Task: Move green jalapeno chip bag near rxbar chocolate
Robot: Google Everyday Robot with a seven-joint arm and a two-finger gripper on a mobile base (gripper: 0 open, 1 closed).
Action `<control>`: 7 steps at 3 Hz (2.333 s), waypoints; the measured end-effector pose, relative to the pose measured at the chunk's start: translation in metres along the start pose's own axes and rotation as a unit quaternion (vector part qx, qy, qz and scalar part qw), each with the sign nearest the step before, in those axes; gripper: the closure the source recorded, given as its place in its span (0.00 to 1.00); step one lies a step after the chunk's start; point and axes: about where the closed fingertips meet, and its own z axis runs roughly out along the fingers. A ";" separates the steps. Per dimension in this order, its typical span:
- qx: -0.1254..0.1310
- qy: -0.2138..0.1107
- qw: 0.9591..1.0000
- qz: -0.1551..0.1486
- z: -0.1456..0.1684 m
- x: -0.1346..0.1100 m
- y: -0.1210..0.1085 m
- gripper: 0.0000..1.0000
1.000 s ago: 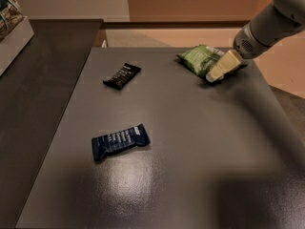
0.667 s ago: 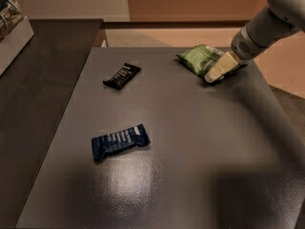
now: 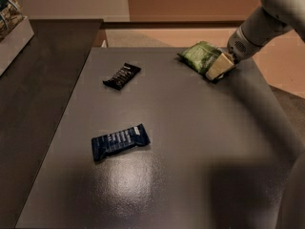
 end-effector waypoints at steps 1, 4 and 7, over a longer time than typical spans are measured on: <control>-0.003 0.000 1.000 -0.003 -0.003 -0.001 0.002 0.72; -0.057 -0.036 0.993 -0.101 -0.025 -0.042 0.066 1.00; -0.129 -0.031 0.969 -0.208 -0.004 -0.103 0.148 0.85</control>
Offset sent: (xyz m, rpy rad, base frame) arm -0.0161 0.0147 0.0309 0.0267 -0.0378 0.0836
